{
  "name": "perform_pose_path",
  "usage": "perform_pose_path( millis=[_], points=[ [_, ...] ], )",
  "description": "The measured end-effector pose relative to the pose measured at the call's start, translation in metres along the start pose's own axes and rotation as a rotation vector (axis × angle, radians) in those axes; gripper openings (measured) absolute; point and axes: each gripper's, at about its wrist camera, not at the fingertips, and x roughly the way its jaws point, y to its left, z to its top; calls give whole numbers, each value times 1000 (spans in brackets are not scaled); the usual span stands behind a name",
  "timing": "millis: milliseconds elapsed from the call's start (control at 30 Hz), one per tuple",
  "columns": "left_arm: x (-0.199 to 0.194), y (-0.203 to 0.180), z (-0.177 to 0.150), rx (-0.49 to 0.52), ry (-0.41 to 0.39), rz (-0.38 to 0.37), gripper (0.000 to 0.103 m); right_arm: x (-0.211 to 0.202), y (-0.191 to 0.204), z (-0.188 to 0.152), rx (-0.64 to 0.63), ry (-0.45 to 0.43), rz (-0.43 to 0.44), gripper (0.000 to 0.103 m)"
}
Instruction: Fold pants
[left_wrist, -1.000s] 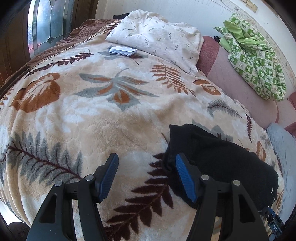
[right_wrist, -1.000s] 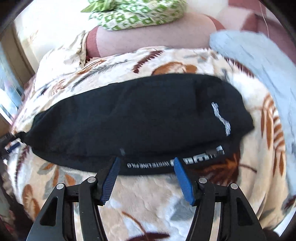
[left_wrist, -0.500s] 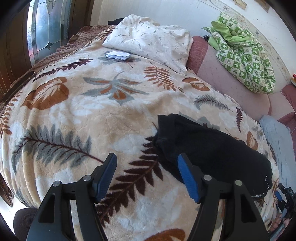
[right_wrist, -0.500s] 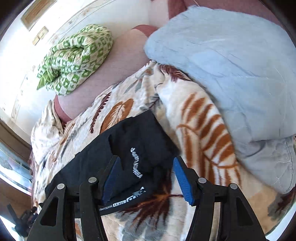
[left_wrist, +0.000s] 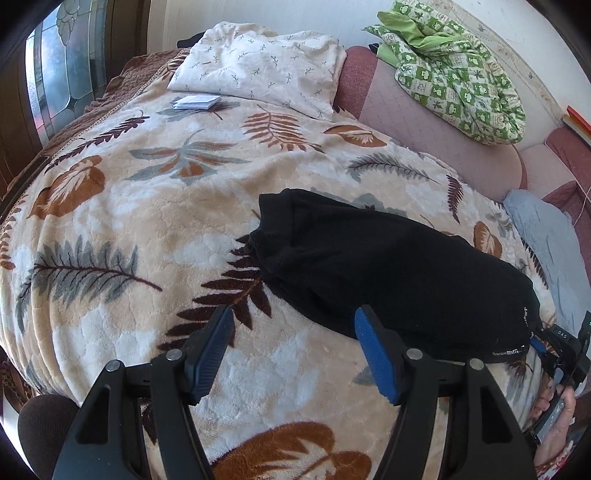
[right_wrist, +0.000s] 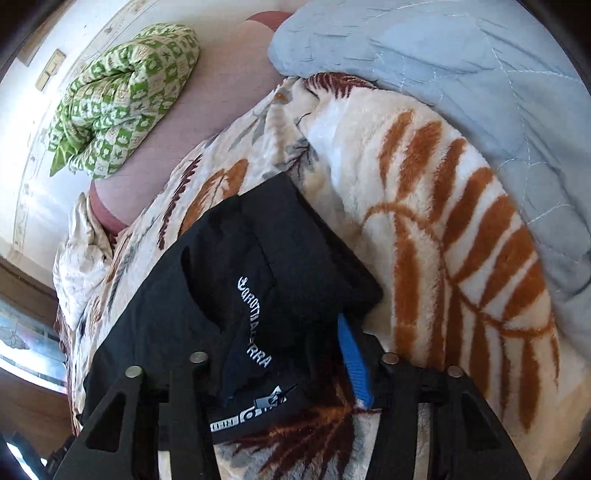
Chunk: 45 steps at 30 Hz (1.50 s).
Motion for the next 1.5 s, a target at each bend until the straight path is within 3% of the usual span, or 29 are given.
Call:
perform_pose_path(
  millis=[167,433,667,767,900,1033,1100,1267,1333,1400,1500],
  points=[
    [-1,0,-1,-4,6,0,68,-12,-7,-4,15,-30,9,23],
    [-1,15,-2,-38,0,-1,68,-19,-23,-14,74,-2,-50,22],
    [4,43,2,-86,-13,21,68,-40,1,-16,-14,-13,-197,47],
    [9,54,14,-106,-35,33,68,-60,24,-24,-93,-58,-219,48],
    [14,62,39,-109,-109,93,68,-63,94,-37,-312,-52,-130,53],
    [21,86,48,-160,-149,102,68,-37,177,-60,-520,28,9,58],
    [24,99,44,-172,-164,112,68,-19,228,-82,-637,88,96,58],
    [33,132,42,-257,-150,112,68,25,344,-145,-911,176,199,58],
    [32,139,44,-281,-161,109,68,46,374,-163,-951,242,225,58],
    [31,143,45,-287,-166,114,68,76,402,-180,-969,329,239,51],
    [31,146,46,-298,-158,109,68,125,426,-206,-977,463,174,50]
  ],
)
